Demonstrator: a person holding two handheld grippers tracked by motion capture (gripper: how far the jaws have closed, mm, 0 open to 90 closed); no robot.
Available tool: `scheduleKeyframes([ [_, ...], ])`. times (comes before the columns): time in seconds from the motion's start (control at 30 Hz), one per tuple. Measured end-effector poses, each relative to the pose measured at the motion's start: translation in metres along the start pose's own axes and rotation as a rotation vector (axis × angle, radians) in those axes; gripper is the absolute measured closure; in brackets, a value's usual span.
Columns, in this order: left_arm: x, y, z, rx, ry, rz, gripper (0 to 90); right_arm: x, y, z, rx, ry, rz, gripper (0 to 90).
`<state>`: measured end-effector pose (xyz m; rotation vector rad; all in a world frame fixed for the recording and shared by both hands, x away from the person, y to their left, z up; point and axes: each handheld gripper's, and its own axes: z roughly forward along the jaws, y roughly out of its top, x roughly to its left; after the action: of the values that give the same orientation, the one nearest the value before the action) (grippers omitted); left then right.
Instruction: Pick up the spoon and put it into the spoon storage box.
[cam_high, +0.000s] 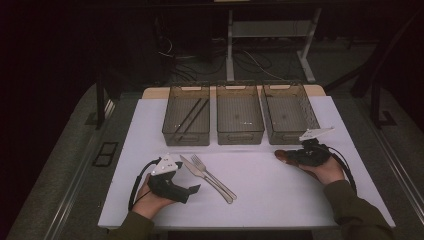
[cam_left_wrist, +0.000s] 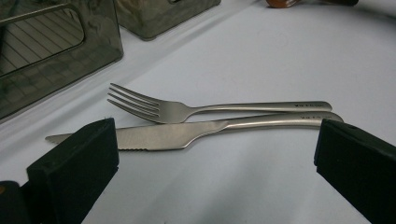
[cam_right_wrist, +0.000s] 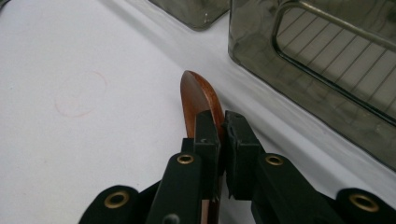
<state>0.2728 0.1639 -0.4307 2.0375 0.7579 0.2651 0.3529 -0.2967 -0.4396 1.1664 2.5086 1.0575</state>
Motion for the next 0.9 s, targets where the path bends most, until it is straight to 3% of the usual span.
scheduleKeyframes([
  [0.23,0.000,0.000,-0.001,-0.002,-0.004,0.001,0.0,0.001,0.002,-0.002,0.003,-0.023,-0.019,84.6],
  [0.9,0.001,0.000,0.000,-0.018,-0.020,0.000,0.0,-0.004,0.017,-0.039,-0.108,-0.029,0.026,84.6],
])
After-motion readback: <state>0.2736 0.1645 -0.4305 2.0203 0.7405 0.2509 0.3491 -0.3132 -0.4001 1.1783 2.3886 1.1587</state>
